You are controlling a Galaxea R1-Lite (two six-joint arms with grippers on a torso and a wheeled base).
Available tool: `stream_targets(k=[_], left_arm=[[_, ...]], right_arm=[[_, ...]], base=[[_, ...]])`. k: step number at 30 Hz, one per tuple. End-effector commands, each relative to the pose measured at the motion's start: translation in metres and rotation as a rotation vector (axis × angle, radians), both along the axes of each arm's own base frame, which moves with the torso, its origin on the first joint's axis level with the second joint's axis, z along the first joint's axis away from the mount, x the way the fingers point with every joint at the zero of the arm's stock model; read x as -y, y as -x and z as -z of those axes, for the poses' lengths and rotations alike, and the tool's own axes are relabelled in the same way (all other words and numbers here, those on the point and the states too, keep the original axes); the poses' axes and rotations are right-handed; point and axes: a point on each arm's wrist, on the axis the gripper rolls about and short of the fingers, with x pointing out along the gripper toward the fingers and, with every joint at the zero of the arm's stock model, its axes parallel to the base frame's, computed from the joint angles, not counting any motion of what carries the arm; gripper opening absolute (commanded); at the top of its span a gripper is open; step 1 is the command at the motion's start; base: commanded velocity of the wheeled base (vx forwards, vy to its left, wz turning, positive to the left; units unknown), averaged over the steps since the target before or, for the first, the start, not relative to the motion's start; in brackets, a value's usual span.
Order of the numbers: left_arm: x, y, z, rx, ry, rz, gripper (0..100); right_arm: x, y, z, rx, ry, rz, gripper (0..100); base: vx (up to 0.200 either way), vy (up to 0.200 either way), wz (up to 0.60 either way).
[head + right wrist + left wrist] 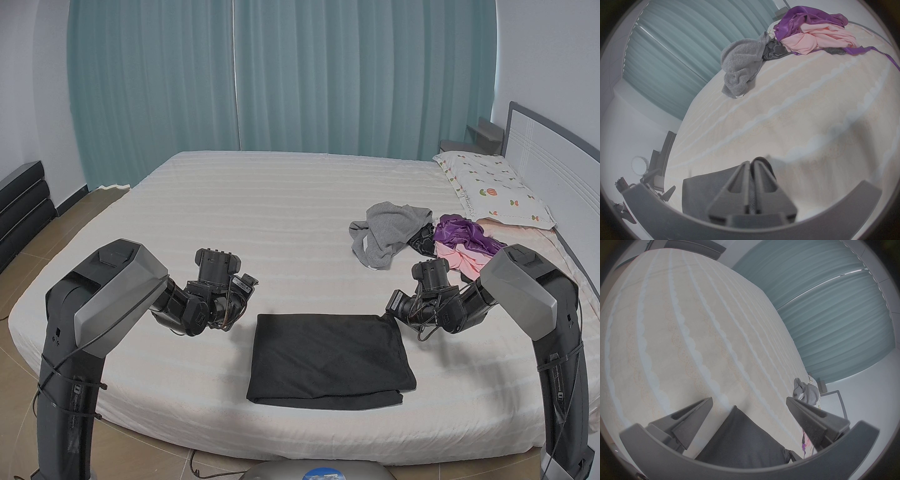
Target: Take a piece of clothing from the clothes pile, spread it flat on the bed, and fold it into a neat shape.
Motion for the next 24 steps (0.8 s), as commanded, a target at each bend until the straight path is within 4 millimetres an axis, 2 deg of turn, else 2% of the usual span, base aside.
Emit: stream_targets(k=[1, 9, 17, 18, 21, 24], left_arm=[[0.0, 0.0, 0.0, 0.0, 0.0, 0.0, 100], [0.0, 0.0, 0.0, 0.0, 0.001, -0.001, 100], [-0.001, 0.0, -0.001, 0.0, 0.006, -0.002, 100], [-0.001, 0.0, -0.002, 0.0, 0.006, -0.002, 100], [-0.001, 0.001, -0.001, -0.006, 0.006, -0.002, 100], [-0.002, 0.003, -0.002, -0.012, 0.011, -0.001, 100]], right_arm=[[0.002, -0.001, 0.002, -0.001, 0.0, 0.005, 0], [0.01, -0.002, -0.003, -0.007, 0.022, 0.043, 0], [0.01, 0.0, -0.002, -0.013, 0.024, 0.043, 0], [0.009, 0.0, -0.002, -0.01, 0.021, 0.042, 100], [0.011, 0.002, -0.007, -0.007, 0.01, 0.051, 100], [0.014, 0.013, -0.024, -0.009, -0.009, 0.063, 100]], base=[[0.0, 0.0, 0.0], [0.0, 0.0, 0.0], [0.0, 0.0, 0.0], [0.0, 0.0, 0.0], [0.0, 0.0, 0.0], [0.0, 0.0, 0.0]])
